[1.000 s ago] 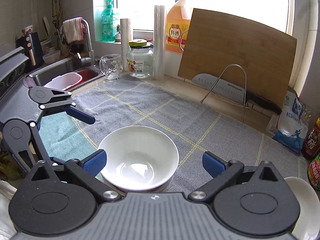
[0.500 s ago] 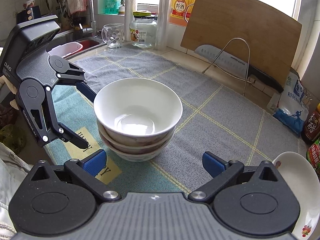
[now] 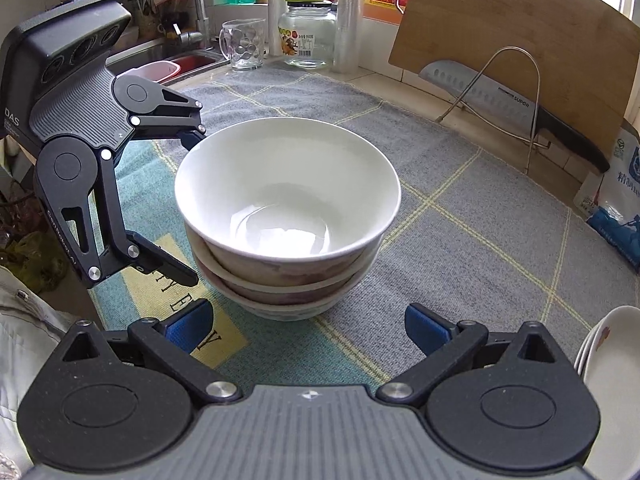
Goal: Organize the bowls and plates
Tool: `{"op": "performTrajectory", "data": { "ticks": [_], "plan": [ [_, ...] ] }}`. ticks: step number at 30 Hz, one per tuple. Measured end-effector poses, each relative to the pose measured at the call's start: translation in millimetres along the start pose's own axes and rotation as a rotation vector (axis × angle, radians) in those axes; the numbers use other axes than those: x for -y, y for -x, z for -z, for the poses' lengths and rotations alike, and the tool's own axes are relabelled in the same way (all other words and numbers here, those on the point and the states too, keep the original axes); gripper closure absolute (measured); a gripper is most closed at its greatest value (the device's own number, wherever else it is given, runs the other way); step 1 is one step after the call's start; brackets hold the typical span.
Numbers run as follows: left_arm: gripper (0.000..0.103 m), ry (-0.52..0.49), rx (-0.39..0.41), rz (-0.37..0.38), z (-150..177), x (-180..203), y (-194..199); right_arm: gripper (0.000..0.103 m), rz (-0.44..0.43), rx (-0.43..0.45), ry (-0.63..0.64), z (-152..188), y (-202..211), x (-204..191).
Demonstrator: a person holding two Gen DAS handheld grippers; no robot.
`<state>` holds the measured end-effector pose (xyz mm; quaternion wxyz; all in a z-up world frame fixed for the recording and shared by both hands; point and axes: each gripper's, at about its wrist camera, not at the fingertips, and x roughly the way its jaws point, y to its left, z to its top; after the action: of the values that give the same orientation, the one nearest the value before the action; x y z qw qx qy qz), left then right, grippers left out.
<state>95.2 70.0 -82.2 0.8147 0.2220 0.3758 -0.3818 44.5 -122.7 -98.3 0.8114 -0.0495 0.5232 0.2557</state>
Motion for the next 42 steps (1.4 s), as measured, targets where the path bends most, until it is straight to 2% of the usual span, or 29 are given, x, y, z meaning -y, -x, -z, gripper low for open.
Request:
{"op": "performTrajectory", "data": {
  "ticks": [8, 12, 16, 22, 27, 42],
  "plan": [
    [0.007, -0.122, 0.014, 0.101, -11.1, -5.9, -11.1, 0.001, -0.024, -0.011, 0.052, -7.4, -13.5, -1.2],
    [0.008, -0.185, 0.011, 0.164, -14.5, -9.3, -14.0, 0.004, -0.029, -0.021, 0.083, -11.0, -16.7, -2.2],
    [0.016, -0.237, 0.002, 0.226, -19.0, -13.3, -18.0, 0.01, -0.052, -0.037, 0.107, -14.0, -18.3, -1.6],
    [0.02, -0.271, -0.014, 0.292, -23.4, -18.4, -23.8, 0.014, -0.084, -0.054, 0.111, -17.0, -20.2, 0.3],
    [0.023, -0.289, -0.016, 0.315, -23.0, -18.4, -20.7, 0.018, -0.103, -0.068, 0.128, -20.5, -19.3, -0.2],
    [0.021, -0.294, -0.011, 0.344, -23.8, -23.2, -22.8, 0.018, -0.11, -0.087, 0.129, -23.4, -19.8, 0.0]
  ]
}}
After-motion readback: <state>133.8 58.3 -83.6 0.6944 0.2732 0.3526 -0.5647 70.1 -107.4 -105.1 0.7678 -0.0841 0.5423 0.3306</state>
